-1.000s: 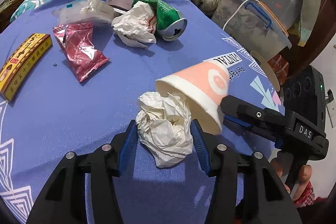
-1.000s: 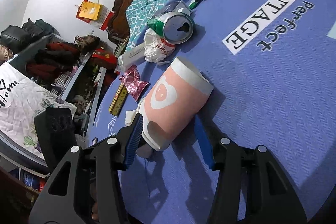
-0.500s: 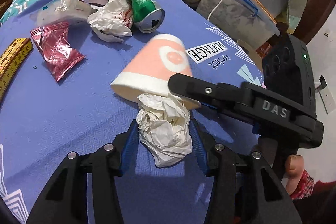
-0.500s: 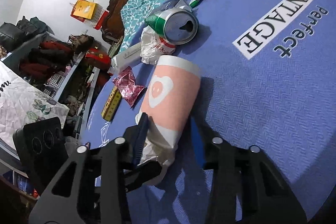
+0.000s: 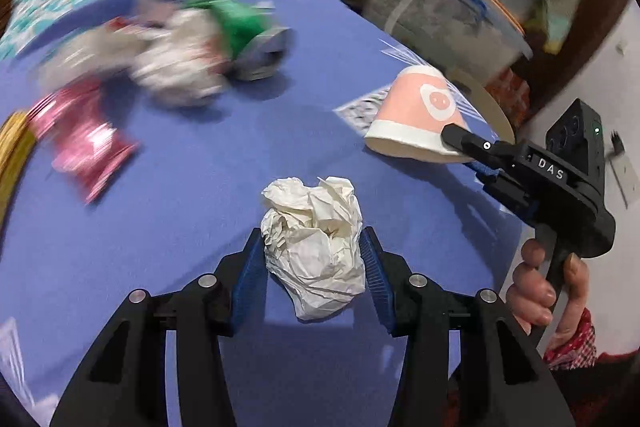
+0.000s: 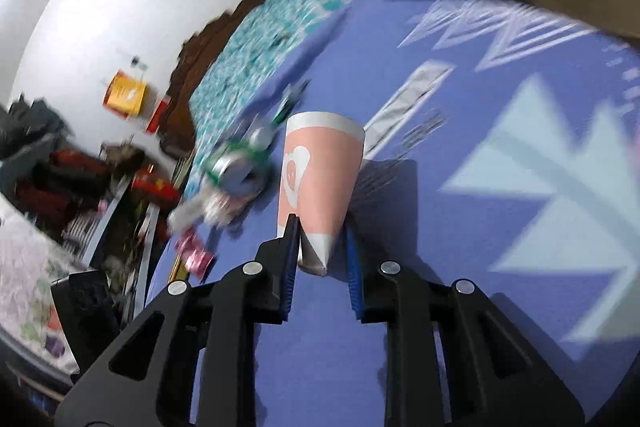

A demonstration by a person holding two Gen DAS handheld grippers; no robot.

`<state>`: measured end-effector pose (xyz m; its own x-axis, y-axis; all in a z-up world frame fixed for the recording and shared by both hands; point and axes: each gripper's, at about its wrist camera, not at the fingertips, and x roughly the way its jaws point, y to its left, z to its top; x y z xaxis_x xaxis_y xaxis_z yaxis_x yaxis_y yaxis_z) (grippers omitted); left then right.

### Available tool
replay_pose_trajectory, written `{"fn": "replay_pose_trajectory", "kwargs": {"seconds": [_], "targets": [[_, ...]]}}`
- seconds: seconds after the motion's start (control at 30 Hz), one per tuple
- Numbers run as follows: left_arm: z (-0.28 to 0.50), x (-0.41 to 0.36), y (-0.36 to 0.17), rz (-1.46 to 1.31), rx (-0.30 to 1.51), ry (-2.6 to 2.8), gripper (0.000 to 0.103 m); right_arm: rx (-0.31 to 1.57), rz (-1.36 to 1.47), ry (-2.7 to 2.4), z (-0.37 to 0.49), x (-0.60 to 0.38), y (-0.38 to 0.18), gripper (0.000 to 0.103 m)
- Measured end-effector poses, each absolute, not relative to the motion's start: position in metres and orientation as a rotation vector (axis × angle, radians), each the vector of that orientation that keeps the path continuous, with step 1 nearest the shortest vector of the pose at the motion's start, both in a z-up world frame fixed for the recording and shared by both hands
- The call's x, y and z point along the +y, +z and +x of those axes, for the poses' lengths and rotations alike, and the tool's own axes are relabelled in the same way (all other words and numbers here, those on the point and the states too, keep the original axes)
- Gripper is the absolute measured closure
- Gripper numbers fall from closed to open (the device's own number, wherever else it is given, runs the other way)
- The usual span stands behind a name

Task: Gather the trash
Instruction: 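Carry paper ball and pink cup to the wastebasket and open both tools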

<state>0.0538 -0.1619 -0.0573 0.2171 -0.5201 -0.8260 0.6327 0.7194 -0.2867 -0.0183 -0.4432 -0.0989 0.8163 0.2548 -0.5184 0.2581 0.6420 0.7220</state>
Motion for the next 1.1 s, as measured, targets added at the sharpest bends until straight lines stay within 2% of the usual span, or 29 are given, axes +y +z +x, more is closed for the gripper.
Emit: {"fn": "replay_pose_trajectory", "kwargs": {"seconds": [0.37,0.5,0.73,0.77,0.83,0.87,0.9,0.93,1.1], "targets": [[0.075,-0.373,-0.035,0.276,1.072,-1.085,0.057,0.441,0.891,-0.371,-0.095,-0.589,-0.088,0.078],[0.074,-0.451,-0.035,0.316,1.074,-1.131,0.057,0.418,0.909,-0.454,-0.108,-0.627,-0.092,0.078],[0.067,-0.537,-0.042,0.385,1.061,-1.15,0.055,0.438,0.926,-0.516,-0.107,-0.67,-0.101,0.077],[0.067,-0.546,-0.045,0.391,1.066,-1.148,0.054,0.444,0.924,-0.524,-0.106,-0.672,-0.102,0.076],[0.068,-0.559,-0.05,0.402,1.071,-1.132,0.049,0.457,0.927,-0.538,-0.104,-0.681,-0.108,0.065],[0.069,-0.565,-0.052,0.407,1.072,-1.121,0.037,0.458,0.934,-0.538,-0.105,-0.682,-0.111,0.06],[0.071,-0.571,-0.055,0.409,1.077,-1.098,0.03,0.458,0.943,-0.54,-0.105,-0.683,-0.114,0.046],[0.074,-0.574,-0.055,0.402,1.079,-1.073,0.024,0.445,0.948,-0.552,-0.109,-0.682,-0.115,0.039],[0.082,-0.556,-0.041,0.329,1.079,-1.073,0.024,0.382,0.936,-0.594,-0.117,-0.673,-0.11,0.038]]}}
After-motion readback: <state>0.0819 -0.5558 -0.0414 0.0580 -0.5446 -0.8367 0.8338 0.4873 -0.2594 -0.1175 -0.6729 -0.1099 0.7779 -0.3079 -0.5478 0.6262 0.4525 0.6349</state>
